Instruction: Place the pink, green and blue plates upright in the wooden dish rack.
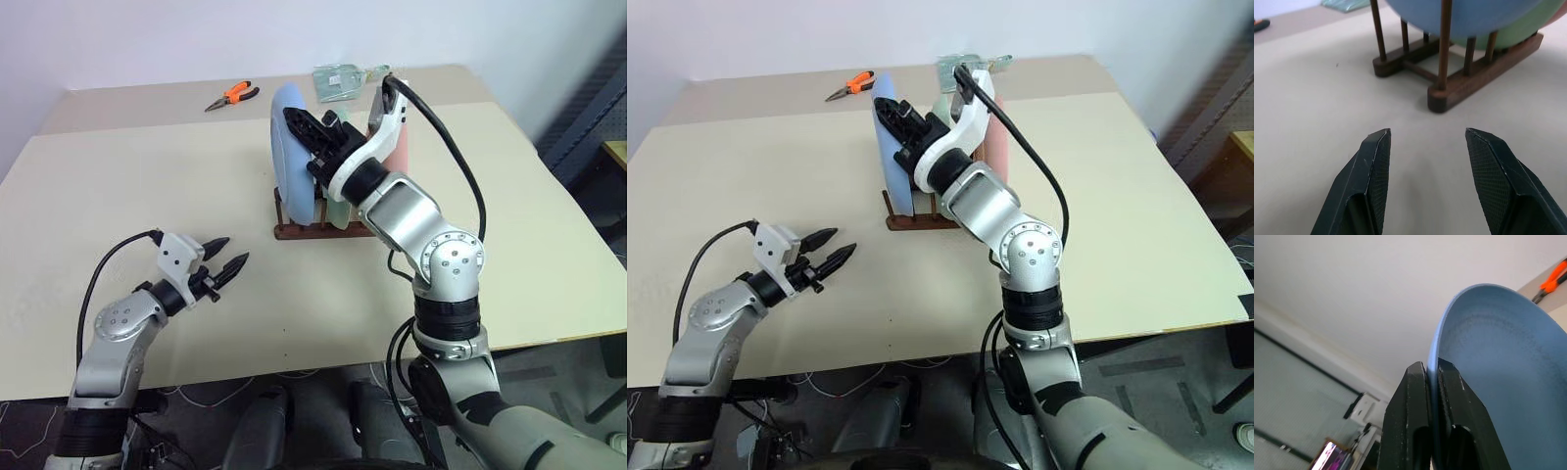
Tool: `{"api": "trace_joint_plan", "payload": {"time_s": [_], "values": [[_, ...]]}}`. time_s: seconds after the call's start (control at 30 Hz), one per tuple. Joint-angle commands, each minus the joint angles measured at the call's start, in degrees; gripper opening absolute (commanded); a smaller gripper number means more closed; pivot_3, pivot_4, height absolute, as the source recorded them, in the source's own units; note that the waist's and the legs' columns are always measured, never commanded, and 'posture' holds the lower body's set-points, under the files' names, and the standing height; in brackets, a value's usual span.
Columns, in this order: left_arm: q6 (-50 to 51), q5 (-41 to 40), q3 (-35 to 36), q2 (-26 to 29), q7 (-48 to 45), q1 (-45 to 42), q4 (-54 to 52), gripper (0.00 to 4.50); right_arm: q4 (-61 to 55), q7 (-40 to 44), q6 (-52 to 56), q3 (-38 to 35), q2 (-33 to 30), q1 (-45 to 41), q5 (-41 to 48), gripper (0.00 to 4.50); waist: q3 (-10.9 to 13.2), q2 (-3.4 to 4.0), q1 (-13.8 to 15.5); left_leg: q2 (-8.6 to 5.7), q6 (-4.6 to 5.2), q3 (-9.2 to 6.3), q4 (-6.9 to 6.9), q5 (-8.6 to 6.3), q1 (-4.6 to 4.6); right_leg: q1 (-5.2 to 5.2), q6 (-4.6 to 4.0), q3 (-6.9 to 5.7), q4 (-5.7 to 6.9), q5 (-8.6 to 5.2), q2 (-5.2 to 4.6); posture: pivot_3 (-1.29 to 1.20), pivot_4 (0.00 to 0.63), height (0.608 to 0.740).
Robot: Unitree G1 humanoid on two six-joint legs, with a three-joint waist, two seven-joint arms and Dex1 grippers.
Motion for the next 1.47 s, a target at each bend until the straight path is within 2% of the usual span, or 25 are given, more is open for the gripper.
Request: {"api": "trace_joint_plan", "payload": {"time_s": [0.03, 0.13, 0.27, 0.43, 0.57, 0.63, 0.7, 0.77, 0.83, 0.9, 1.0, 1.17, 1.47], "values": [[-0.3, -0.3, -0.3, -0.1, -0.4, -0.3, -1.3, 2.45, 0.5, -0.3, -1.0, -1.8, 1.2, -2.4, -2.4, 0.02, 0.0, 0.0, 0.0, 0.01, 0.0, 0.0, 0.0, 0.0, 0.0, 0.0, 0.0, 0.0, 0.0, 0.0, 0.01, 0.0, 0.15, 0.74], [-0.3, -0.3, -0.7, -0.2, -0.3, -0.3, -1.4, 2.45, 1.5, 0.8, -0.9, -1.9, 0.9, -3.8, -5.5, 1.0, 0.0, 0.0, 0.0, 0.02, 0.0, 0.01, 0.0, 0.0, 0.0, 0.0, -0.01, 0.0, 0.0, 0.01, 0.03, 0.0, 0.15, 0.74], [-0.1, -0.4, -1.1, -0.3, -0.2, -0.2, -1.7, 2.45, 0.6, 5.3, -0.1, -0.6, -1.7, -6.4, -11.5, 2.98, 0.0, 0.01, 0.0, 0.06, 0.0, 0.06, 0.0, 0.0, 0.0, -0.03, -0.02, 0.01, 0.0, 0.02, 0.06, 0.0, 0.15, 0.74], [0.2, -0.4, -1.3, -0.5, 0.0, 0.2, -2.5, 2.45, -6.0, 17.6, -1.9, 2.9, -12.5, -9.8, -24.3, 2.98, 0.0, 0.01, 0.1, 0.09, 0.0, 0.26, 0.0, 0.0, -0.01, -0.03, -0.03, 0.01, -0.01, 0.02, 0.08, 0.0, 0.15, 0.74], [-0.1, 0.6, -1.3, -0.8, 1.4, 0.3, -2.4, 2.45, -11.3, 29.8, -4.8, -3.7, -27.3, -6.4, -29.6, 2.98, 0.0, -0.02, 0.5, 0.08, 0.0, 0.26, 0.02, 0.0, -0.05, 0.03, -0.02, -0.01, -0.13, 0.02, 0.07, 0.0, 0.15, 0.74], [-0.6, 1.3, -0.9, -0.7, 2.1, 0.5, -1.6, 2.45, -10.3, 32.9, -5.7, -8.1, -35.5, -0.4, -34.4, 2.98, -0.1, -0.19, 0.9, 0.07, 0.01, 0.24, 0.03, -0.01, -0.06, 0.11, -0.02, -0.04, -0.23, 0.01, 0.04, 0.0, 0.15, 0.74], [-1.2, 1.9, -0.7, -0.7, 2.6, 0.6, -1.0, 2.45, -8.8, 35.2, -6.3, -10.8, -39.6, 4.1, -36.4, 2.98, -0.1, -0.24, 0.7, 0.07, 0.01, 0.24, 0.04, -0.02, -0.04, 0.22, -0.04, -0.09, -0.33, 0.0, 0.01, 0.0, 0.15, 0.74], [-2.5, 3.1, -0.3, -0.8, 3.5, 0.7, 0.5, 2.45, -4.2, 39.3, -8.4, -14.5, -45.4, 15.0, -42.3, 2.98, -0.1, -0.22, 0.4, 0.07, 0.02, 0.36, 0.05, -0.02, -0.02, 0.21, -0.13, 0.0, -0.34, -0.05, 0.0, 0.0, 0.15, 0.74], [-3.9, 3.5, 0.8, -0.7, 4.0, 1.0, 2.5, 2.45, -2.1, 44.4, -11.2, -14.9, -49.3, 26.9, -47.3, 2.98, -0.2, -0.3, 0.7, 0.14, 0.02, 0.38, 0.04, -0.02, 0.0, 0.22, -0.18, -0.02, -0.3, -0.09, 0.01, 0.0, 0.15, 0.74], [-5.4, 4.1, 1.5, -0.4, 4.0, 1.5, 4.1, 2.45, -2.4, 49.4, -15.5, -12.3, -49.8, 35.4, -50.4, 2.98, -0.1, -0.16, 0.4, 0.18, 0.04, 0.45, 0.01, -0.03, 0.01, 0.23, -0.15, -0.04, -0.31, -0.1, 0.01, 0.0, 0.15, 0.74], [-6.5, 5.3, 1.6, -0.3, 4.7, 2.0, 4.9, 2.45, -1.5, 52.8, -17.3, -11.8, -47.3, 39.1, -50.5, 2.98, 0.0, 0.06, -0.6, 0.31, 0.05, 0.71, 0.02, -0.03, 0.11, 0.13, -0.06, 0.16, -0.15, -0.01, 0.04, 0.0, 0.15, 0.74], [-6.7, 5.8, 1.7, -0.3, 5.1, 3.4, 3.8, 2.45, 1.1, 55.2, -19.9, -10.7, -44.5, 37.7, -52.1, 2.98, 0.0, 0.03, -1.2, 0.46, 0.04, 0.74, 0.3, -0.04, 0.25, 0.32, -0.06, 0.08, -0.16, -0.03, 0.06, 0.0, 0.15, 0.74], [-7.3, 5.8, 2.6, -0.5, 6.2, 4.8, 3.4, 2.45, 3.7, 58.1, -20.7, -9.2, -41.7, 33.6, -54.4, 2.98, 0.0, 0.02, 0.3, 0.42, 0.06, 0.71, 0.35, -0.06, 0.16, 0.3, -0.21, 0.04, -0.22, 0.08, 0.0, 0.0, 0.15, 0.74]]}}
